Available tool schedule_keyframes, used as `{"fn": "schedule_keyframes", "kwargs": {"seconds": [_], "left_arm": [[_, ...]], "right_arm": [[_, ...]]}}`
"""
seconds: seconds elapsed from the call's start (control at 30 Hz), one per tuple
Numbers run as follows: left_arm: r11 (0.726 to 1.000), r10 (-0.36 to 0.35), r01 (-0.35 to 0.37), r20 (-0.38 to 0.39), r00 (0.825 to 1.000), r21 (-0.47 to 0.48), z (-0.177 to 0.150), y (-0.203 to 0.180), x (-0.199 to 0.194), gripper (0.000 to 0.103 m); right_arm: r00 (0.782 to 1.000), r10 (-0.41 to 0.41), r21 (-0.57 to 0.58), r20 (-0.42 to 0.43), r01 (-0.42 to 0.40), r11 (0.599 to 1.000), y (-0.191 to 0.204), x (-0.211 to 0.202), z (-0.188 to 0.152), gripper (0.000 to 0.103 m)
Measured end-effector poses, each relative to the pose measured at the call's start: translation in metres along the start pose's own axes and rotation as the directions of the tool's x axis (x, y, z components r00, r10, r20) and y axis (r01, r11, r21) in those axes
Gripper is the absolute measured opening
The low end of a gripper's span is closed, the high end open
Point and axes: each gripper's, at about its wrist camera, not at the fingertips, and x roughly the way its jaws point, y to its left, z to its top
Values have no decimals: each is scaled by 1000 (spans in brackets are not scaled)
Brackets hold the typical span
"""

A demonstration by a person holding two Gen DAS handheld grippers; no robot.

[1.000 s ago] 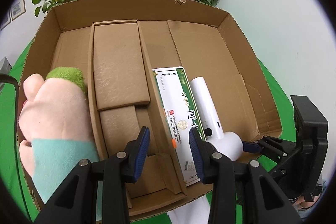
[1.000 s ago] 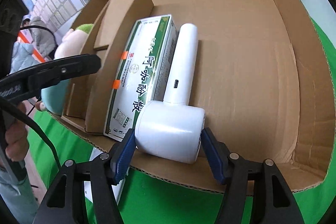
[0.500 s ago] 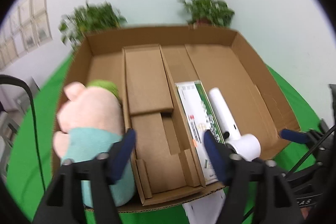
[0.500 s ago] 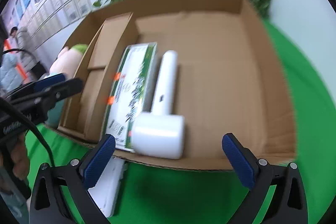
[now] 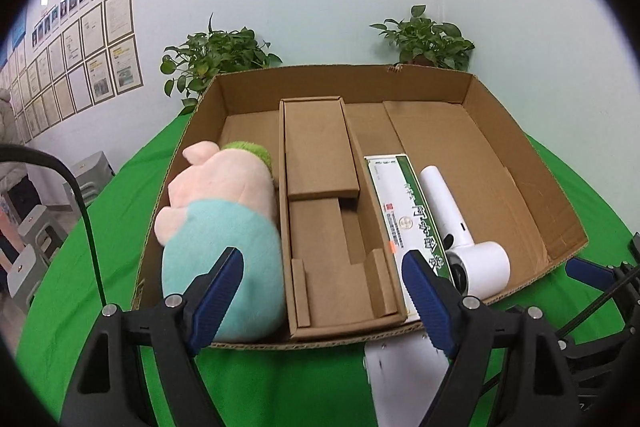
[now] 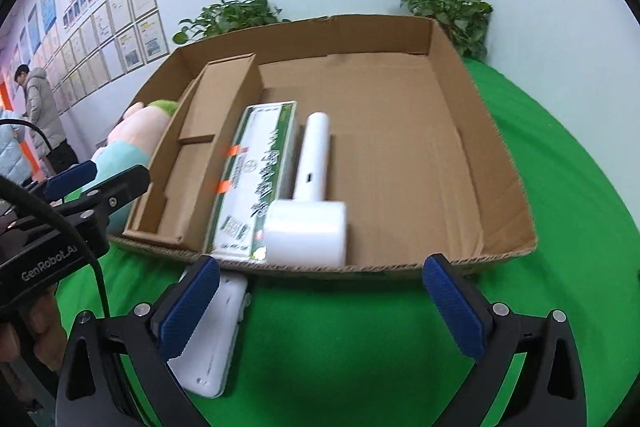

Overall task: Organize objects
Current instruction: 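Withdraw both grippers toward the white rectangular plastic case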

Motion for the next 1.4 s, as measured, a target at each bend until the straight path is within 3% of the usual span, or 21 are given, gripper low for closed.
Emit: {"fn": "schedule_keyframes", "kwargs": {"seconds": [0.13, 0.33, 0.73, 0.8, 0.87, 0.93, 1.0, 1.07, 1.1, 1.13, 1.17, 1.2, 1.23, 1.3, 1.4], "left_arm": [[1000, -13, 13, -14, 1000, -15, -5, 9, -4, 82], [1000, 23, -23, -35, 999, -5, -10, 15, -5, 82], [999, 13, -14, -22, 1000, -39, -19, 19, -13, 81], [999, -12, 11, -22, 1000, -35, -19, 22, -16, 81], [996, -83, 81, -39, 996, -34, -17, 29, -18, 81], [978, -205, 200, -73, 976, -66, -11, 42, -21, 81], [961, -267, 259, -83, 960, -91, -5, 55, -27, 81], [953, -298, 290, -96, 950, -83, 1, 62, -33, 81], [949, -314, 308, -111, 943, -66, 2, 63, -34, 81], [945, -326, 321, -120, 938, -59, 0, 61, -33, 81], [938, -346, 340, -137, 928, -63, -3, 59, -29, 81], [927, -375, 368, -169, 911, -73, -7, 55, -23, 80], [915, -403, 395, -208, 891, -81, -13, 50, -14, 79], [910, -415, 404, -252, 874, -97, -23, 44, -2, 75], [891, -453, 422, -296, 841, -168, -35, 43, 19, 65]], "right_arm": [[999, 27, -15, 20, -27, 1000, 9, 0, -4, 102], [997, 63, -38, 40, -62, 997, 21, -5, -12, 102], [998, 56, -54, 34, -55, 997, 22, -5, -17, 102], [996, 94, -57, 3, -94, 994, 22, -3, -22, 102], [981, 184, -83, -63, -189, 978, 29, 0, -30, 102], [953, 270, -136, -140, -288, 948, 43, -3, -41, 102], [910, 370, -164, -188, -400, 902, 56, -12, -48, 102], [825, 517, -132, -228, -553, 823, 61, -20, -49, 102], [803, 550, -116, -228, -584, 804, 61, -21, -48, 102], [800, 558, -106, -222, -588, 802, 61, -19, -47, 102], [812, 541, -106, -220, -571, 814, 60, -14, -46, 102], [833, 501, -95, -234, -532, 841, 57, -2, -46, 102], [841, 479, -75, -251, -510, 857, 55, 6, -46, 102], [840, 464, -7, -282, -485, 874, 45, 26, -46, 102], [882, 379, -31, -279, -403, 915, 38, 38, -50, 102]]}}
